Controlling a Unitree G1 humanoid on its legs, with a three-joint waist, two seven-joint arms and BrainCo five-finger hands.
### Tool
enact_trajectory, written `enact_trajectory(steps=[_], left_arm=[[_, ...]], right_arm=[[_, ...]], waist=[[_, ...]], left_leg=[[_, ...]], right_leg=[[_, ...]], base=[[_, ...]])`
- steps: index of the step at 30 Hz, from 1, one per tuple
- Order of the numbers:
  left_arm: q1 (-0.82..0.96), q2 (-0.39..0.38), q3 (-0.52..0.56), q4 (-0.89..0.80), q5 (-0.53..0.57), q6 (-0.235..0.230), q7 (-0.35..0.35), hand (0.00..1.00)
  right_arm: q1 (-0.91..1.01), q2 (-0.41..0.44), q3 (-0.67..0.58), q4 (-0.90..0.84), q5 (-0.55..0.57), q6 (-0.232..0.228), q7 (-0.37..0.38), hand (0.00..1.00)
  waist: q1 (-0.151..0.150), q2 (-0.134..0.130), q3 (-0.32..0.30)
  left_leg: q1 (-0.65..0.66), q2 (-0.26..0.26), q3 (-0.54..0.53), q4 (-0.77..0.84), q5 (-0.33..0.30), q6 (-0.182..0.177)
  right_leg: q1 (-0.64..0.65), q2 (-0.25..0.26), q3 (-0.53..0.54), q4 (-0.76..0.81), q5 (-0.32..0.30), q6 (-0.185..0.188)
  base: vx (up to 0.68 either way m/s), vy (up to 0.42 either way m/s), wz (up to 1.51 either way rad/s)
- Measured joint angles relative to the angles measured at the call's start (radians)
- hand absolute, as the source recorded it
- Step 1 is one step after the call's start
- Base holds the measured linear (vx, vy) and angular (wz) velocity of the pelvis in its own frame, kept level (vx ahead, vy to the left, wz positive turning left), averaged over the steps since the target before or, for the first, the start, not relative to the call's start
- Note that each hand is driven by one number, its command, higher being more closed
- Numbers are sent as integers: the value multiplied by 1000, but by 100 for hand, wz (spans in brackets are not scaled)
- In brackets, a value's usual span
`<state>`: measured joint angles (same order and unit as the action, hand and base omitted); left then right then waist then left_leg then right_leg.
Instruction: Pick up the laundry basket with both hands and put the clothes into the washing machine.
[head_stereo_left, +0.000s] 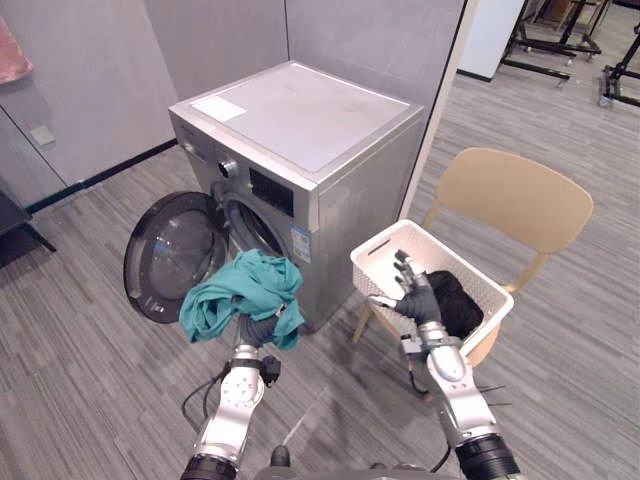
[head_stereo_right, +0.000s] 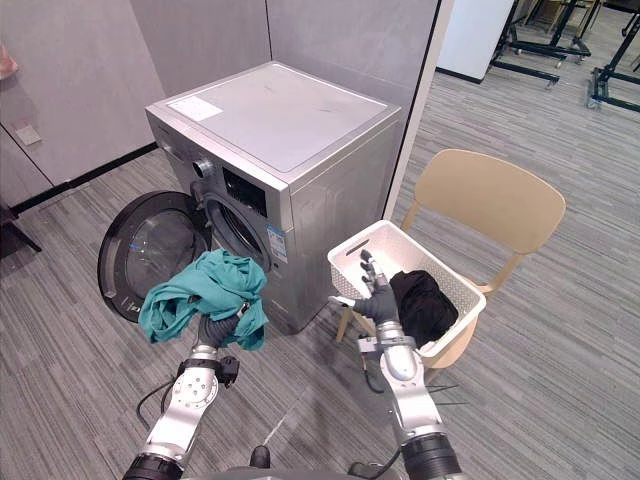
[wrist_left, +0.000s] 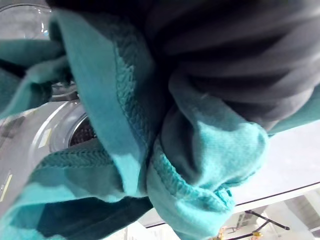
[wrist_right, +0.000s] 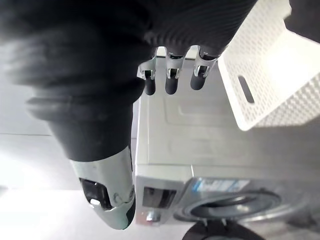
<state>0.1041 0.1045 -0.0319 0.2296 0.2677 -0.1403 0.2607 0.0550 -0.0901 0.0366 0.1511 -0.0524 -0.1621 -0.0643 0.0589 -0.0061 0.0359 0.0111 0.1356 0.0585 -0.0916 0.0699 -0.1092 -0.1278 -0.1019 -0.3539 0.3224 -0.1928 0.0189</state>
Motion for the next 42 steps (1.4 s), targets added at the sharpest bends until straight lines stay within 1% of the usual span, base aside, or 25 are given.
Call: enact_trajectory(steps=[3,8,13,15,16,17,18,19,20,24,25,26,27,28,29,30,31,32,34,35,37,39,40,41,42], left_arm=[[20,3,48,14,-25,2,1,100],[37,20,84,127,-69,19,-23,100],[36,18,84,215,-81,30,-39,100],[37,15,82,216,-81,47,-43,100],[39,14,82,217,-81,49,-43,100],[40,16,83,219,-81,53,-43,100],[39,17,83,234,-80,56,-42,100],[41,16,82,244,-79,56,-43,100],[54,16,83,266,-78,56,-43,100],[78,17,82,309,-77,57,-47,100],[87,17,82,309,-77,58,-58,100],[92,17,82,305,-77,58,-62,100],[102,18,81,294,-78,62,-65,100],[125,17,67,247,-78,71,-65,100],[125,15,64,245,-78,71,-64,100],[118,19,56,244,-78,72,-65,100],[110,28,51,244,-78,72,-65,100],[88,38,42,238,-78,72,-65,100],[60,44,34,238,-79,72,-64,100],[33,42,30,249,-79,71,-65,100],[-1,35,22,271,-78,70,-65,100],[-26,31,23,295,-77,68,-65,100],[-26,31,23,295,-77,68,-65,100],[-30,24,24,294,-77,67,-65,100],[-23,20,23,294,-75,69,-66,100]], right_arm=[[23,-10,-26,94,-28,25,4,0],[69,-27,-89,392,-119,65,20,0],[60,-25,-200,643,-154,92,-26,0],[62,-15,-274,731,-150,113,-56,0],[62,-12,-290,746,-145,119,-67,0],[61,-6,-321,780,-138,131,-79,0],[59,2,-340,786,-133,139,-91,0],[58,3,-346,787,-132,143,-94,0],[49,10,-353,788,-133,151,-103,0],[29,26,-356,788,-135,157,-110,0],[28,36,-356,788,-137,170,-109,0],[29,40,-355,788,-137,172,-109,0],[32,46,-354,783,-137,173,-109,0],[66,59,-343,735,-132,169,-108,0],[74,56,-339,727,-130,169,-108,0],[82,55,-319,733,-121,170,-107,0],[84,57,-313,736,-111,170,-106,0],[84,64,-310,738,-103,167,-107,0],[81,64,-306,737,-102,166,-108,0],[90,61,-294,738,-96,166,-108,0],[95,61,-283,743,-96,167,-107,0],[97,61,-283,773,-98,170,-106,0],[99,62,-283,773,-98,170,-106,0],[89,48,-293,764,-99,169,-106,0],[80,43,-299,748,-98,169,-106,0]], waist=[[-18,0,0],[-21,2,1],[-21,19,18],[-36,10,47],[-44,9,52],[-45,11,58],[-44,8,65],[-43,8,67],[-39,1,70],[-32,-13,84],[-18,-35,97],[-13,-45,103],[-12,-54,107],[-22,-52,121],[-23,-48,124],[-41,-43,136],[-62,-34,142],[-87,-44,148],[-94,-52,161],[-103,-48,171],[-114,-45,175],[-137,-46,186],[-137,-46,184],[-122,-28,185],[-116,-19,192]], left_leg=[[-4,1,0,0,0,0],[-54,-1,-32,5,5,4],[-127,-38,-112,7,44,41],[-169,-81,33,19,96,116],[-182,-87,116,35,75,159],[-196,-74,305,69,18,219],[-197,-53,420,99,-2,208],[-196,-51,437,106,-4,183],[-191,-63,424,110,0,165],[-185,-96,387,127,-46,156],[-193,-114,388,181,-114,156],[-197,-121,399,198,-136,153],[-192,-126,416,216,-160,153],[-203,-80,456,383,-259,184],[-203,-72,447,411,-274,177],[-190,-78,397,437,-306,179],[-183,-85,365,424,-305,177],[-157,-93,323,379,-300,171],[-108,-105,279,327,-289,170],[-64,-109,239,300,-288,168],[-24,-117,199,270,-282,151],[51,-132,129,224,-283,112],[65,-129,120,218,-288,101],[74,-102,115,223,-292,72],[86,-95,118,244,-267,34]], right_leg=[[3,9,-4,-13,7,-6],[1,9,-48,-47,21,0],[4,-42,-181,-44,-1,24],[32,-104,-298,-31,-13,28],[39,-116,-335,-28,-11,31],[49,-130,-384,-23,-10,31],[64,-143,-419,-17,-12,36],[69,-148,-426,-11,-14,40],[82,-158,-430,-9,-12,47],[122,-170,-450,-37,-8,81],[125,-219,-445,16,-40,109],[124,-240,-438,46,-55,106],[122,-258,-423,74,-78,72],[80,-251,-270,208,-126,-109],[65,-253,-225,254,-119,-116],[-20,-253,-38,430,-90,-92],[-51,-230,17,466,-112,-50],[-104,-171,65,471,-140,-12],[-178,-94,90,416,-142,-12],[-218,-36,100,300,-122,6],[-247,1,100,109,-43,13],[-239,15,113,-75,209,-12],[-233,21,119,-75,260,-46],[-228,35,109,-38,224,-85],[-232,20,95,41,176,-100]], base=[[32,-18,1],[20,-7,22],[29,22,85],[7,158,154],[14,203,145],[62,196,117],[92,168,101],[137,123,64],[110,69,33],[87,80,30],[68,88,15],[56,101,16],[175,104,27],[199,74,30],[241,71,59],[150,16,65],[241,19,100],[293,1,86],[308,-11,68],[315,-37,80],[347,-53,95],[571,-121,100],[588,-152,47],[471,-129,21],[663,-208,17]])
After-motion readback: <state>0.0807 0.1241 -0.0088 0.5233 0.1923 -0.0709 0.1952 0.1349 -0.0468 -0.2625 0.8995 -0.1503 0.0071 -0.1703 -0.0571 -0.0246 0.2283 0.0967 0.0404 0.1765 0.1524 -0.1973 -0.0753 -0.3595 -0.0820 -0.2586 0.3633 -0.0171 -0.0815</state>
